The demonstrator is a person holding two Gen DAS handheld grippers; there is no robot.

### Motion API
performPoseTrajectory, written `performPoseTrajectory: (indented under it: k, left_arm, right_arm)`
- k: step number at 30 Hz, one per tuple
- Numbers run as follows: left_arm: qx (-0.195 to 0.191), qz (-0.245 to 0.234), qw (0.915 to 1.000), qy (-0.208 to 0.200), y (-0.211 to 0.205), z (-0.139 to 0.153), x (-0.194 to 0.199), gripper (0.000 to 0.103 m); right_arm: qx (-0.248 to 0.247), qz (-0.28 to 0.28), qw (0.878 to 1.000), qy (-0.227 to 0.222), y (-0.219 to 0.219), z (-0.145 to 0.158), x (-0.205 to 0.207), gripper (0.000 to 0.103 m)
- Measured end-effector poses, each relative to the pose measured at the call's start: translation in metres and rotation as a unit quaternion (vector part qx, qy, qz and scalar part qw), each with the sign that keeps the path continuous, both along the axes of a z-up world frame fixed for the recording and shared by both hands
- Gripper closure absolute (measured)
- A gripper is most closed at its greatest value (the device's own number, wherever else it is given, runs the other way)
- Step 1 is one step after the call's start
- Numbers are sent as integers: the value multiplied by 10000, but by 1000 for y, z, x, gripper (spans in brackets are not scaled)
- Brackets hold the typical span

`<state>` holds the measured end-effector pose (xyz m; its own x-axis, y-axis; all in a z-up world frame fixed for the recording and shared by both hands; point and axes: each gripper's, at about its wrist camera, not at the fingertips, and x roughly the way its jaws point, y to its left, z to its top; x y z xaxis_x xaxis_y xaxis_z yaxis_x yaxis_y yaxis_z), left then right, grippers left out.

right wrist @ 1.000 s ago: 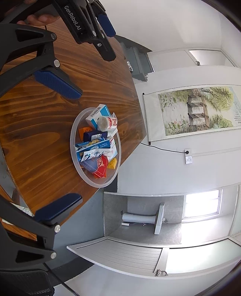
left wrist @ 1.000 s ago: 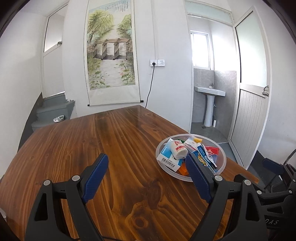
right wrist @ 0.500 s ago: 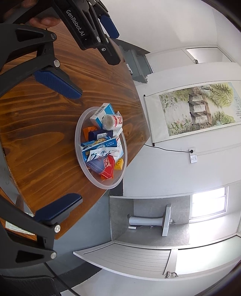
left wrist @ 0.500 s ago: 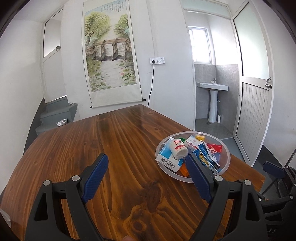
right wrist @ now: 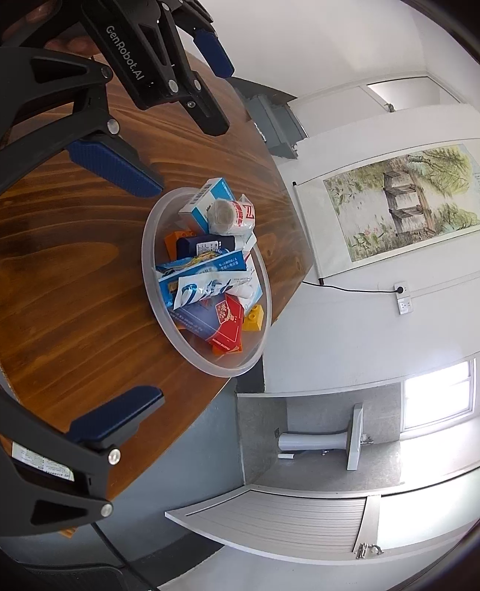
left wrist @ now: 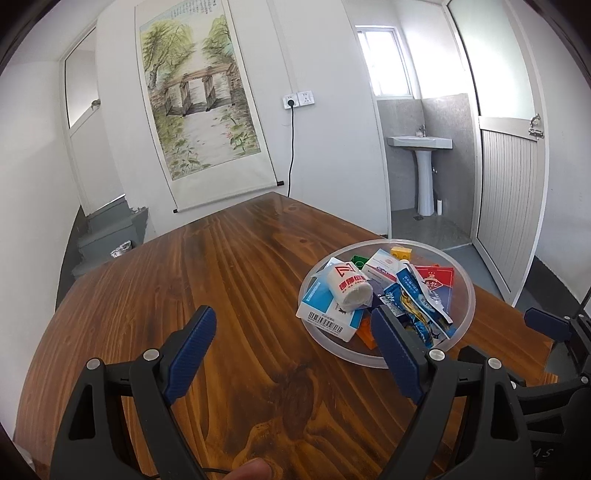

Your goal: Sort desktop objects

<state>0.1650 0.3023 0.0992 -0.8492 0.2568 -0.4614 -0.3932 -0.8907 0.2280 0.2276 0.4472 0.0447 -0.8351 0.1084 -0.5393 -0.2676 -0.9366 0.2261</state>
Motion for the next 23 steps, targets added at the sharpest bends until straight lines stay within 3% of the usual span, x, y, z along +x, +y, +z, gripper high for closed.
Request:
performPoseTrajectory:
  k: [8,13,23]
  left_arm:
    - [35,-181,9990,-396,9,-6,-20,15]
    - [-29,-182,9990,-397,14,-9,-25,15]
    - [77,-508,9968,-606,18,-10,-29,15]
  right_arm:
    - [61,-144,9998,-86,13,-5,-11,1]
    - [290,-148,9994,-127,13,-6,-16,1]
    - [161,-89,9995,-263,16,-15,-20,1]
